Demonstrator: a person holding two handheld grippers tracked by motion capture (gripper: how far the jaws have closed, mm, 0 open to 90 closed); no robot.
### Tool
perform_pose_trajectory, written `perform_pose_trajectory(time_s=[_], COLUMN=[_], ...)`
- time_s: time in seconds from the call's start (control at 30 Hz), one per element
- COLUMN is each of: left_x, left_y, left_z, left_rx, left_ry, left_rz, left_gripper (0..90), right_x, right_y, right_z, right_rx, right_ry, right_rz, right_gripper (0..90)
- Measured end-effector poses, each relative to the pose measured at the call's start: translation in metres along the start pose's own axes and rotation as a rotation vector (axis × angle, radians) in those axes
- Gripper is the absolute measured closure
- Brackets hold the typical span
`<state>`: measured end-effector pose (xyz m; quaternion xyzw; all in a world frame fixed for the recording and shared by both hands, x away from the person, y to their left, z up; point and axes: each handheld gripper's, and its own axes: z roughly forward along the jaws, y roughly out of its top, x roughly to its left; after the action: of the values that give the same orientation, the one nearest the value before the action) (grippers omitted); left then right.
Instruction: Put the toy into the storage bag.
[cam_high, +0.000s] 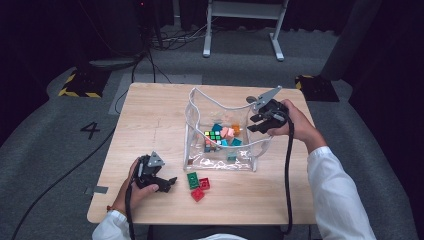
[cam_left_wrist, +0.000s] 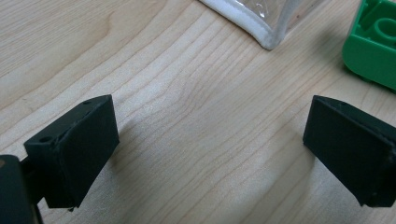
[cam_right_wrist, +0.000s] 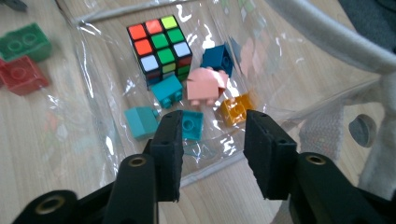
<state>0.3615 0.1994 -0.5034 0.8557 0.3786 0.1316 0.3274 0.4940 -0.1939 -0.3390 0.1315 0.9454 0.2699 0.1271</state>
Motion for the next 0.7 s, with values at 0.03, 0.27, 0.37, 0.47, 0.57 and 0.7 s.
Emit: perform_pose_trajectory(time_s=[0.03,0.27,0.37,0.47,0.57,0.7], left_x=[0.000,0.000,0.000,0.000,0.000,0.000], left_y=[0.000,0.000,0.000,0.000,0.000,0.000], left_z=[0.000,0.000,0.000,0.000,0.000,0.000], left_rx=[0.000,0.000,0.000,0.000,0.000,0.000], left_ry=[0.000,0.000,0.000,0.000,0.000,0.000], left_rz=[0.000,0.000,0.000,0.000,0.000,0.000], left_gripper=[3.4,3.4,3.4,3.4,3.4,3.4], right_x=[0.001,0.010,0.013,0.017,0.018,0.019], right_y=[-0.001,-0.009,-0.016,-0.025,-0.037,-0.052], right_z=[-0.002,-0.030,-0.043,-0.057,-0.070,-0.079], right_rx=[-0.010,-0.132,-0.187,-0.231,-0.290,-0.301], right_ry=[-0.002,-0.034,-0.061,-0.113,-0.138,-0.163], right_rz=[-0.002,-0.001,0.009,0.030,0.067,0.108], right_gripper=[55.2,43.6,39.3,35.5,33.1,30.0])
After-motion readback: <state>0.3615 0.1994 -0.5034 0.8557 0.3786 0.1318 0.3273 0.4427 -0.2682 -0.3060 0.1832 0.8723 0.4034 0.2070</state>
